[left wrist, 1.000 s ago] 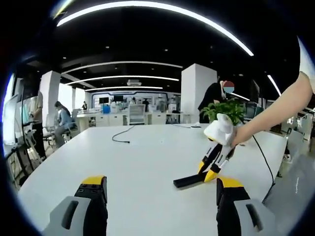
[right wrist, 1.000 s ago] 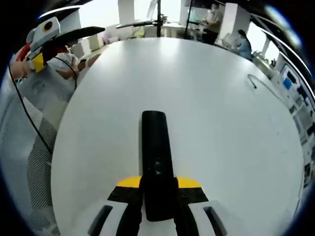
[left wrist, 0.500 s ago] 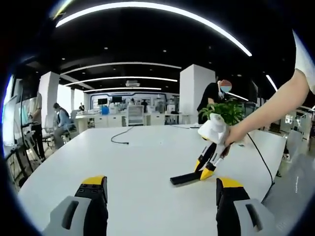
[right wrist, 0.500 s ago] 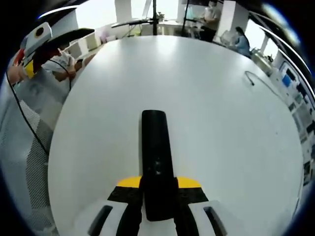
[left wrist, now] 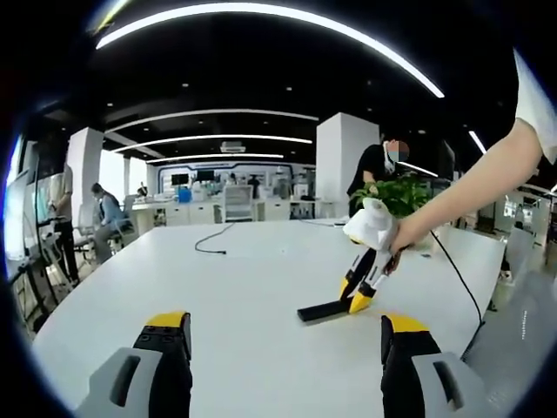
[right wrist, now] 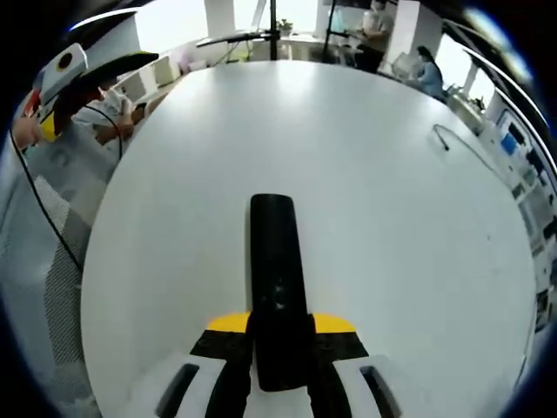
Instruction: Press the specified remote control buttons in sequence, fully releasing each button before pressing the next.
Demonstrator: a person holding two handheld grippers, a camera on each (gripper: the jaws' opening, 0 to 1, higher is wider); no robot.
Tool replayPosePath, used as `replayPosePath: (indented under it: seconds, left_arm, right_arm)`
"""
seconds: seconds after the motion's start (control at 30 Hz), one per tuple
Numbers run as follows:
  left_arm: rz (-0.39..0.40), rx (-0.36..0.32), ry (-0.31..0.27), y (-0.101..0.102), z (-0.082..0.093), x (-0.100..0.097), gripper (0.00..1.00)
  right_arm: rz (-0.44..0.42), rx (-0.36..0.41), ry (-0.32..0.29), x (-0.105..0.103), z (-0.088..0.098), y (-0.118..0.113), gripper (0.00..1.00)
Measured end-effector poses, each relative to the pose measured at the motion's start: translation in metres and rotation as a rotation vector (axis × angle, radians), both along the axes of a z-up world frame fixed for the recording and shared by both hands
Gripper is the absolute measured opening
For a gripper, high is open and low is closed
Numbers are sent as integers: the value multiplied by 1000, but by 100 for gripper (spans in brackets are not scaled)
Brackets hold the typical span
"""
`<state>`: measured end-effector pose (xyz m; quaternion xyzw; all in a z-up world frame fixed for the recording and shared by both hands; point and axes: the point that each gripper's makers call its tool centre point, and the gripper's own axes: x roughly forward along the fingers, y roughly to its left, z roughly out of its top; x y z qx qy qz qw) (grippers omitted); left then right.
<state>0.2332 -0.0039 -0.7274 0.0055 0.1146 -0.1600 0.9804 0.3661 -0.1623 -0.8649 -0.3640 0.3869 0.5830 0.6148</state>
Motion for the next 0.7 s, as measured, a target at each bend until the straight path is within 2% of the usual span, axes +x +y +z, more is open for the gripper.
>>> replayPosePath:
  seconds: [0.7]
  left_arm:
    - [-5,-8,24,-1,-4,-1,92]
  right_arm:
    - [33,-62,-3,14,-1,2,21]
